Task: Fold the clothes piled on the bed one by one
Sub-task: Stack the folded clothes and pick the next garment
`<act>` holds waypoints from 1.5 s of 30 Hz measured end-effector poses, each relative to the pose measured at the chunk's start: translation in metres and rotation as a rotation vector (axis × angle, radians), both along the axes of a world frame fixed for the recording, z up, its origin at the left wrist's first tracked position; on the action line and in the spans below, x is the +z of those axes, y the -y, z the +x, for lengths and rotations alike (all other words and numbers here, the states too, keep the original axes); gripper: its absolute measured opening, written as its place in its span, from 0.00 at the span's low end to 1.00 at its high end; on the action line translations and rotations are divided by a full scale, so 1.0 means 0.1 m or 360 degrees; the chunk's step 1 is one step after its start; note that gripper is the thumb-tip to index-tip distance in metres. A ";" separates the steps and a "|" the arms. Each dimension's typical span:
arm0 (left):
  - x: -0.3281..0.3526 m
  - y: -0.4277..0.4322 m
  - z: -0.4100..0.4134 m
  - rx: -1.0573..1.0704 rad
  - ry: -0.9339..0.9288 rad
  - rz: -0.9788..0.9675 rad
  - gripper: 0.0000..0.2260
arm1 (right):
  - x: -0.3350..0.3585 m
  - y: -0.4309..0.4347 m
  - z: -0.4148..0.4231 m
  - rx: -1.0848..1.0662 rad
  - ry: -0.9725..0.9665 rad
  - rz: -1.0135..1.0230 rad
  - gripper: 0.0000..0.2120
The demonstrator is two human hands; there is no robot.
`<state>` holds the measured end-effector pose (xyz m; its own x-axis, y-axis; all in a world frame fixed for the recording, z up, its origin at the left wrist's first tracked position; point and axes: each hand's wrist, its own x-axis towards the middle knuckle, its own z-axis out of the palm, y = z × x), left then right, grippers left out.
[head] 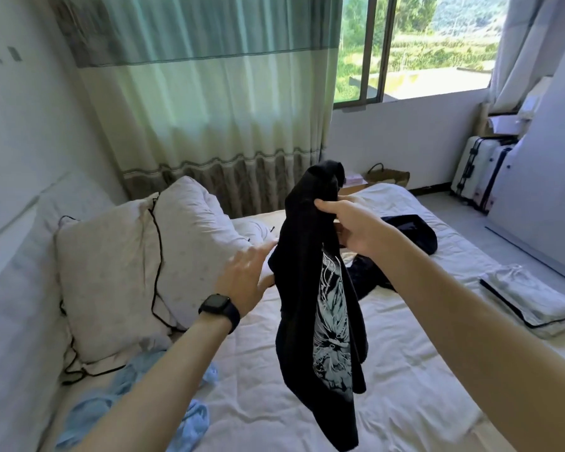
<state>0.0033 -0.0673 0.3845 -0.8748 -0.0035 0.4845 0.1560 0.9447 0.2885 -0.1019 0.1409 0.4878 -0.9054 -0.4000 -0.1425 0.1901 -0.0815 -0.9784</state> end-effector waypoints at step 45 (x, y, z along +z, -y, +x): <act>0.61 1.10 0.41 0.0102 0.1067 0.1108 0.10 | -0.40 -0.05 -0.12 0.0062 -0.0961 0.1387 0.05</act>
